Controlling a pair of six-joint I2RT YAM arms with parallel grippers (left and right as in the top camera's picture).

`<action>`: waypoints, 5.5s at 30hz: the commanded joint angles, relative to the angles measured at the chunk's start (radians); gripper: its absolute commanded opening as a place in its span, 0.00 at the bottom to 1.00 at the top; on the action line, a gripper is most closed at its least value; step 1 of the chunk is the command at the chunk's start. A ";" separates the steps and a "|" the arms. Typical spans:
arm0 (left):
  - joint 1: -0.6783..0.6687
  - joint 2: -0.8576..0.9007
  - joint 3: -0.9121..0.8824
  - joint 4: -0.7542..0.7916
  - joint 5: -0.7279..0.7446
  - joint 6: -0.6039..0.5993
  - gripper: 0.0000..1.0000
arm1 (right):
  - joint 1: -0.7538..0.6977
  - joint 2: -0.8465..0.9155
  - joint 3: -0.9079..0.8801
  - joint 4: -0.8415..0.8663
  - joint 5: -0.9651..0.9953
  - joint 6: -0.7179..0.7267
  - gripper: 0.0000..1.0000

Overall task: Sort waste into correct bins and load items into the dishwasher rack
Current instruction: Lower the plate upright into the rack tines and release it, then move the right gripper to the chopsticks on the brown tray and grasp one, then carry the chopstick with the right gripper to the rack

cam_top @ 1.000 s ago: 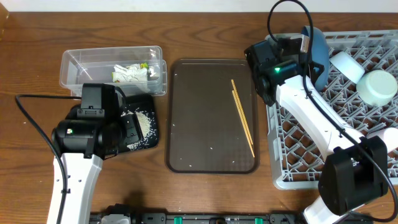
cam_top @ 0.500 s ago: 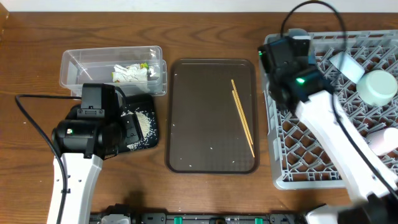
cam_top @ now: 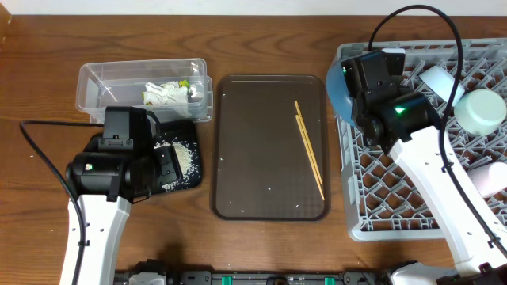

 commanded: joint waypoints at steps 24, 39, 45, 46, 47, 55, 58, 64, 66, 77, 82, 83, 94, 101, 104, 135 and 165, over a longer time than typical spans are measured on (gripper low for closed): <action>0.006 0.004 -0.002 -0.002 -0.008 -0.002 0.64 | 0.006 0.069 -0.003 -0.003 -0.536 0.013 0.50; 0.006 0.004 -0.002 -0.002 -0.008 -0.002 0.64 | 0.218 0.350 -0.003 -0.002 -0.546 0.014 0.47; 0.006 0.004 -0.002 -0.002 -0.008 -0.002 0.64 | 0.221 0.451 -0.003 0.013 -0.487 0.065 0.47; 0.006 0.004 -0.002 -0.002 -0.008 -0.002 0.64 | 0.221 0.456 -0.003 0.021 -0.481 0.065 0.48; 0.006 0.004 -0.002 -0.002 -0.008 -0.002 0.64 | 0.221 0.464 -0.003 0.029 -0.476 0.065 0.48; 0.006 0.004 -0.002 -0.002 -0.008 -0.002 0.64 | 0.222 0.502 -0.004 0.040 -0.475 0.065 0.49; 0.006 0.004 -0.002 -0.002 -0.008 -0.002 0.64 | 0.221 0.521 -0.004 0.046 -0.474 0.065 0.49; 0.006 0.004 -0.002 -0.002 -0.008 -0.002 0.64 | 0.221 0.546 -0.004 0.056 -0.474 0.065 0.49; 0.006 0.004 -0.002 -0.002 -0.008 -0.002 0.64 | 0.222 0.554 -0.004 0.056 -0.474 0.065 0.49; 0.006 0.004 -0.002 -0.002 -0.008 -0.002 0.64 | 0.222 0.568 -0.005 0.056 -0.471 0.065 0.52; 0.006 0.004 -0.002 -0.002 -0.008 -0.002 0.64 | 0.222 0.568 -0.012 0.055 -0.501 0.065 0.51; 0.006 0.004 -0.002 -0.002 -0.008 -0.002 0.64 | 0.222 0.568 -0.014 0.055 -0.509 0.065 0.51; 0.006 0.004 -0.002 -0.002 -0.008 -0.002 0.64 | 0.222 0.568 -0.061 0.056 -0.513 0.066 0.38; 0.006 0.004 -0.002 -0.002 -0.008 -0.002 0.64 | 0.222 0.568 -0.091 0.060 -0.525 0.081 0.24; 0.006 0.004 -0.002 -0.002 -0.008 -0.002 0.64 | 0.222 0.568 -0.091 0.060 -0.530 0.081 0.18; 0.006 0.004 -0.002 -0.002 -0.008 -0.002 0.64 | 0.215 0.322 -0.082 0.034 -0.619 0.041 0.01; 0.006 0.004 -0.002 -0.002 -0.008 -0.002 0.64 | -0.265 0.048 -0.083 -0.252 -0.390 -0.261 0.01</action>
